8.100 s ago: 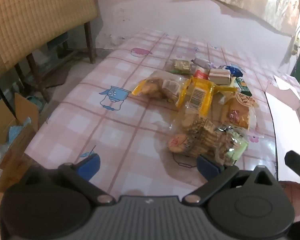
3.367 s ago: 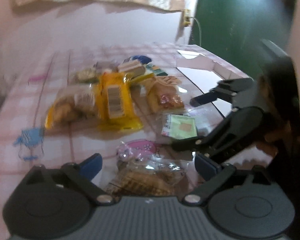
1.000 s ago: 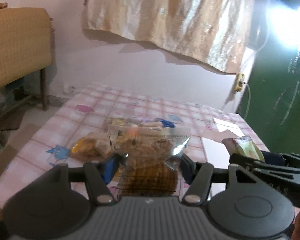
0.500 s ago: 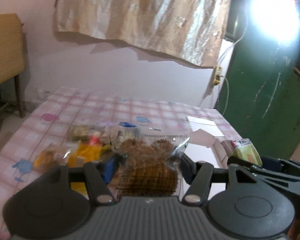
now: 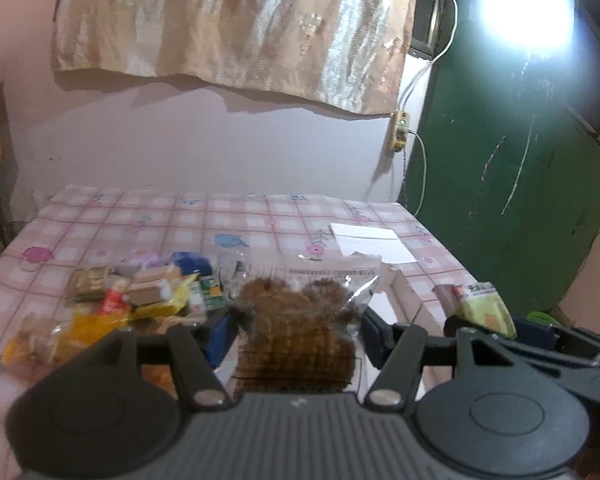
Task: Organize snacks
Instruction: 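Carry the biscuit bag and green packet with both tools over the white box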
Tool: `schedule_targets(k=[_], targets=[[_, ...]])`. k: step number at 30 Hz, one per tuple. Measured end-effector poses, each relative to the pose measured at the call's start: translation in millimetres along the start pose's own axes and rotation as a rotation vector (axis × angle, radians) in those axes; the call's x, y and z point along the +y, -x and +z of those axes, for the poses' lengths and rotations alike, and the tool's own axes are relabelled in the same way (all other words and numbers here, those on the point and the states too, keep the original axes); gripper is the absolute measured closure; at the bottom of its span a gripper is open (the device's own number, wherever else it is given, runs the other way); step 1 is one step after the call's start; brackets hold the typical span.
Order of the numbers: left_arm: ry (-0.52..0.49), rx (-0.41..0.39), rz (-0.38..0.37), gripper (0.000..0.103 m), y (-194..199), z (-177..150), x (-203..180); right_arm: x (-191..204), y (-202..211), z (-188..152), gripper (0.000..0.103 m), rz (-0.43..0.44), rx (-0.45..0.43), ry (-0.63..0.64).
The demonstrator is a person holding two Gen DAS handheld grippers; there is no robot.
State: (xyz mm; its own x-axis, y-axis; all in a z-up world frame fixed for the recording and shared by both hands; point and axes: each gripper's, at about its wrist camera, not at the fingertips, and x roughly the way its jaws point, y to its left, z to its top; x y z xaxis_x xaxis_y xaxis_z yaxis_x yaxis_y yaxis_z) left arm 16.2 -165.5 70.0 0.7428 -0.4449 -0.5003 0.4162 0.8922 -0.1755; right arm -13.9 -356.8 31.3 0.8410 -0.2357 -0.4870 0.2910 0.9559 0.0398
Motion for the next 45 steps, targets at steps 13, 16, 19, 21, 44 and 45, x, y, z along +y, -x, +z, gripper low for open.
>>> schedule_targets(k=[13,16,19,21,44,45], targets=[[-0.006,0.071,-0.007,0.04,-57,7,-24,-30,-51,14,0.038,-0.047,0.04,-0.05],[-0.011,0.084,-0.004,0.04,-68,7,-29,-33,-64,18,0.038,-0.053,0.047,-0.05],[-0.025,0.097,0.003,0.04,-78,8,-34,-33,-76,19,0.038,-0.057,0.06,-0.031],[-0.022,0.109,0.001,0.04,-86,9,-35,-33,-84,20,0.038,-0.063,0.069,-0.027],[-0.056,0.205,0.01,0.04,-145,-1,-49,-42,-160,30,0.038,-0.046,0.165,-0.015],[-0.058,0.206,0.008,0.04,-147,0,-49,-42,-162,30,0.038,-0.045,0.168,-0.016]])
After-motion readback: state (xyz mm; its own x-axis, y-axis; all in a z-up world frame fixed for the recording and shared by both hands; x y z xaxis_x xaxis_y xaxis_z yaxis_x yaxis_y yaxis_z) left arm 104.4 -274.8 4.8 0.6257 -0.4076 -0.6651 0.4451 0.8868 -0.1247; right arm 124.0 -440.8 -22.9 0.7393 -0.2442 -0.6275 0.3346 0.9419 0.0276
